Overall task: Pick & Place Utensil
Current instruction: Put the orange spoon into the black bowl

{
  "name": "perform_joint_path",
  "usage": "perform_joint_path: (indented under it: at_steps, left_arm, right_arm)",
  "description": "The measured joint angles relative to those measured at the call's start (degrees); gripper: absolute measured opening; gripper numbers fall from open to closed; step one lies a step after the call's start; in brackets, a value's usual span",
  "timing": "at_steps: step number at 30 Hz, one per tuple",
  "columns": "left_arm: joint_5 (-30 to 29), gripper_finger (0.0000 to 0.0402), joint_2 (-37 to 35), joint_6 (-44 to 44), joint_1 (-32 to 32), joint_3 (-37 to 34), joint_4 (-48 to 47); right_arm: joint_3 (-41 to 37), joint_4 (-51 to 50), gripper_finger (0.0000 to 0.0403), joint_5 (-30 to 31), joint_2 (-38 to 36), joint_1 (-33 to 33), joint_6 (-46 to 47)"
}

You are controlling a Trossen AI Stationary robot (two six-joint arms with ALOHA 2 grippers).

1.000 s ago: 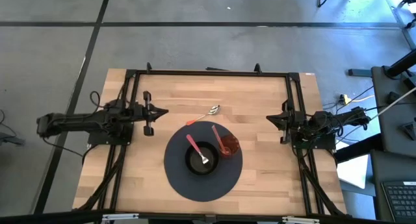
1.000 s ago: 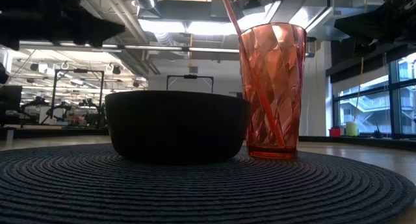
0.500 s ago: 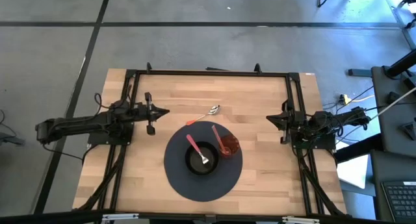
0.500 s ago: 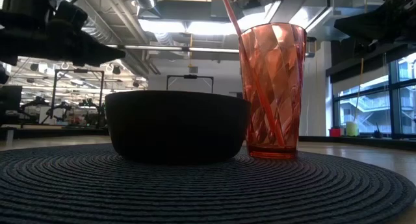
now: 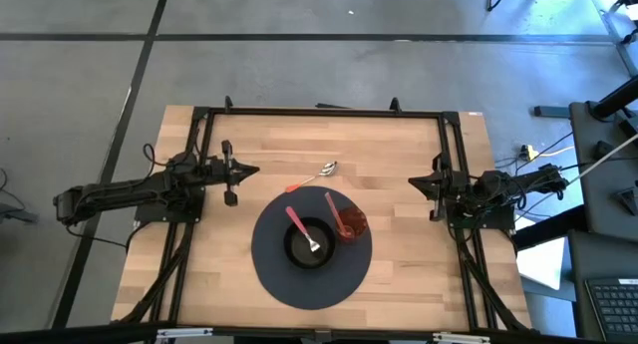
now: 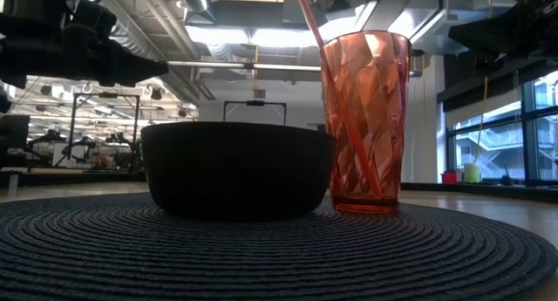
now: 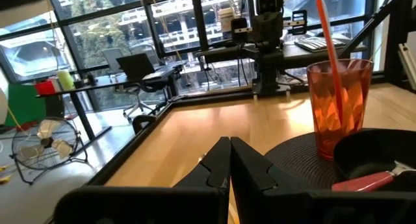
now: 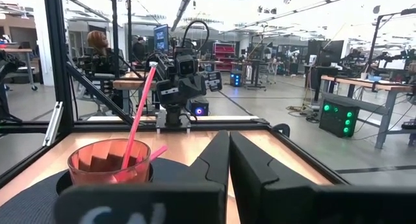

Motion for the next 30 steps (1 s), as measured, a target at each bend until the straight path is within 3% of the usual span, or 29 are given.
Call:
perform_joint_path:
  at_steps: [15,20,30]
  left_arm:
    - [-0.57,0.0004,0.0,0.18,-0.02,0.0,-0.04]
    - [-3.49,0.0004,0.0,1.2,0.0,0.0,-0.05]
    - [-10.06,0.0004,0.0,-0.21,0.0,0.0,0.04]
  right_arm:
    - [0.0,-2.51,0.0014,0.19,0.02,0.02,3.98]
    - [0.0,-2.38,0.001,4.02,0.02,0.0,3.98]
    - [0.0,-3.87,0.0003,4.02,0.02,0.0,6.13]
